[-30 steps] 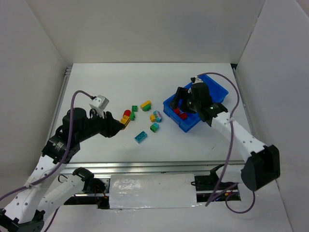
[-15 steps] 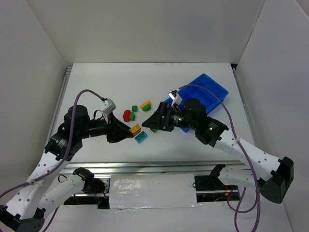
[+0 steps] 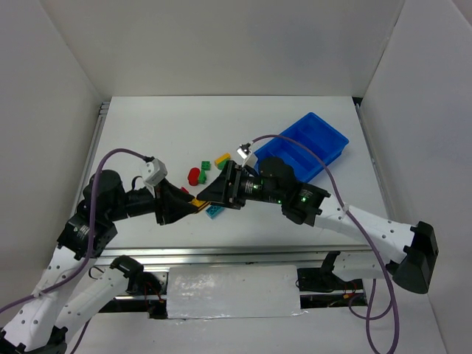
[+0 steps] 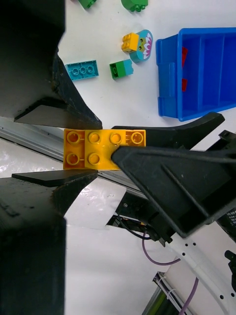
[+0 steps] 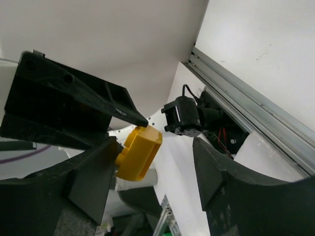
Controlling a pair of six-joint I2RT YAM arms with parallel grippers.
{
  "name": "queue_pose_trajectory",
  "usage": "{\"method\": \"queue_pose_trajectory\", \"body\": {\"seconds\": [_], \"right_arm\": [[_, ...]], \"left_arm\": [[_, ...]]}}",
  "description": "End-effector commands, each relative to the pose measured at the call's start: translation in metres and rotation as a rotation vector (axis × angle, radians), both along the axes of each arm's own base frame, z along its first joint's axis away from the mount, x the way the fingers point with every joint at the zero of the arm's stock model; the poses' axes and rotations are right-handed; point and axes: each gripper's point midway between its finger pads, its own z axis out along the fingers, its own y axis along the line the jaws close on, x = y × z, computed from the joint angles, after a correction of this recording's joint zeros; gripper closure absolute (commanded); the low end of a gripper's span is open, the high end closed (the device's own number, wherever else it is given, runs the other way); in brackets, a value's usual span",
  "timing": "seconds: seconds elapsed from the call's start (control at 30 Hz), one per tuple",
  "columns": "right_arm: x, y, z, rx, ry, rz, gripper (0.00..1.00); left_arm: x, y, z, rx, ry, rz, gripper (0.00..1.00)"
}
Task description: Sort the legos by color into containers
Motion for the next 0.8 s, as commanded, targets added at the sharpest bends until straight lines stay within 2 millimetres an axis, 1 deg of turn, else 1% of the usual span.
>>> {"method": "queue_pose_trajectory", "body": {"seconds": [0.0, 0.07, 0.1, 0.13, 0.17, 0.2, 0.23, 0.27, 0.3, 0.37, 0.43, 0.47, 0.53, 0.57, 0.6, 0.63, 0.67, 0.7, 0.73, 0.77], "right_arm": [[0.007, 0.009, 0.039, 0.111, -0.037, -0.031, 0.31], [0.007, 0.012, 0.043, 0.124, -0.036, -0.027, 0.33], [0.006, 0.014, 0.044, 0.125, -0.037, -0.018, 0.39], [0.003, 0.016, 0.046, 0.127, -0.041, -0.005, 0.42], [0.003, 0.018, 0.048, 0.130, -0.045, 0.000, 0.56], [0.001, 0.019, 0.049, 0.132, -0.048, 0.005, 0.65], [-0.002, 0.021, 0.050, 0.134, -0.048, 0.016, 0.72], [-0.004, 0.021, 0.050, 0.136, -0.048, 0.022, 0.86], [-0.005, 0.021, 0.051, 0.138, -0.047, 0.025, 0.93], [-0.008, 0.020, 0.052, 0.148, -0.045, 0.035, 1.00], [-0.009, 0.018, 0.054, 0.152, -0.047, 0.030, 1.00], [-0.009, 0.016, 0.053, 0.153, -0.048, 0.025, 1.00], [-0.008, 0.014, 0.053, 0.151, -0.053, 0.012, 1.00], [-0.005, 0.013, 0.051, 0.142, -0.057, -0.002, 1.00], [-0.004, 0.012, 0.049, 0.136, -0.058, -0.013, 1.00], [-0.001, 0.011, 0.046, 0.125, -0.064, -0.025, 1.00], [0.005, 0.007, 0.040, 0.093, -0.075, -0.058, 1.00], [0.011, 0.004, 0.038, 0.079, -0.088, -0.085, 1.00], [0.018, 0.000, 0.029, 0.039, -0.098, -0.114, 1.00], [0.032, -0.011, 0.018, -0.009, -0.088, -0.169, 1.00]], "left_arm": [[-0.001, -0.001, 0.006, -0.010, -0.058, -0.022, 1.00], [-0.001, -0.001, 0.004, -0.008, -0.053, -0.024, 1.00], [-0.002, -0.001, 0.005, -0.009, -0.055, -0.024, 1.00], [0.000, 0.000, 0.005, -0.006, -0.057, -0.009, 1.00], [0.000, 0.000, 0.004, -0.005, -0.057, -0.006, 1.00], [0.001, 0.001, 0.005, -0.006, -0.060, -0.001, 1.00], [0.002, 0.001, 0.005, -0.004, -0.059, 0.006, 1.00], [0.003, 0.002, 0.005, -0.002, -0.058, 0.014, 0.99], [0.004, 0.003, 0.004, 0.000, -0.055, 0.023, 0.91], [0.013, 0.006, 0.001, 0.011, -0.047, 0.076, 0.87], [0.020, 0.010, 0.000, 0.022, -0.042, 0.123, 0.66], [0.023, 0.011, -0.003, 0.029, -0.029, 0.143, 0.47], [0.027, 0.013, -0.004, 0.036, -0.025, 0.163, 0.36], [0.031, 0.016, -0.005, 0.040, -0.016, 0.196, 0.17], [0.033, 0.018, -0.005, 0.043, -0.015, 0.214, 0.03], [0.036, 0.020, -0.005, 0.045, -0.014, 0.236, 0.01], [0.041, 0.026, -0.005, 0.049, -0.014, 0.287, 0.00], [0.044, 0.030, -0.005, 0.050, -0.011, 0.323, 0.01], [0.048, 0.035, -0.004, 0.047, -0.015, 0.367, 0.01], [0.052, 0.040, -0.004, 0.043, -0.007, 0.409, 0.01]]}}
